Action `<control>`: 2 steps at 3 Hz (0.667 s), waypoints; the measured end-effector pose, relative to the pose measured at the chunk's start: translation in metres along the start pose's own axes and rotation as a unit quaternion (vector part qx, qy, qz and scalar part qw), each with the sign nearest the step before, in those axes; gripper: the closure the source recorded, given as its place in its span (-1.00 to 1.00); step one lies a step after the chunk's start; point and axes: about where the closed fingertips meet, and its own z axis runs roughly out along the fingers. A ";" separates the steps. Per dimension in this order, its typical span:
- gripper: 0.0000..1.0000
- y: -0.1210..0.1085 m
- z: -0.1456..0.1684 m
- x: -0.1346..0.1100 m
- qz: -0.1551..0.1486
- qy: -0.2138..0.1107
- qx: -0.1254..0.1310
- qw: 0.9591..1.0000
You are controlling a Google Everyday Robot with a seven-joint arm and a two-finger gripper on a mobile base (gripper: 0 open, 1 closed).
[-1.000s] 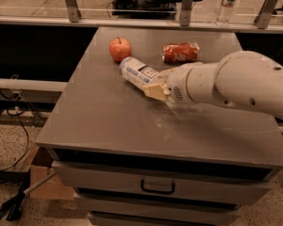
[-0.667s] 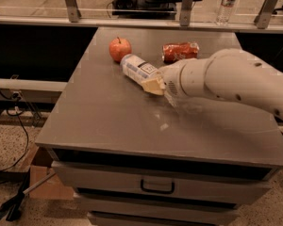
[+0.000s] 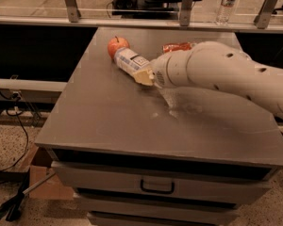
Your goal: Move blue plastic bottle near apple
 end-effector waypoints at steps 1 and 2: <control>-0.38 0.000 0.002 -0.005 -0.003 -0.001 0.001 1.000; -0.87 -0.002 0.001 -0.006 -0.007 0.000 0.004 1.000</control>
Offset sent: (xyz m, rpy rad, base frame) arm 0.0074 -0.0020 0.0024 -0.0228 -0.0048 -0.0075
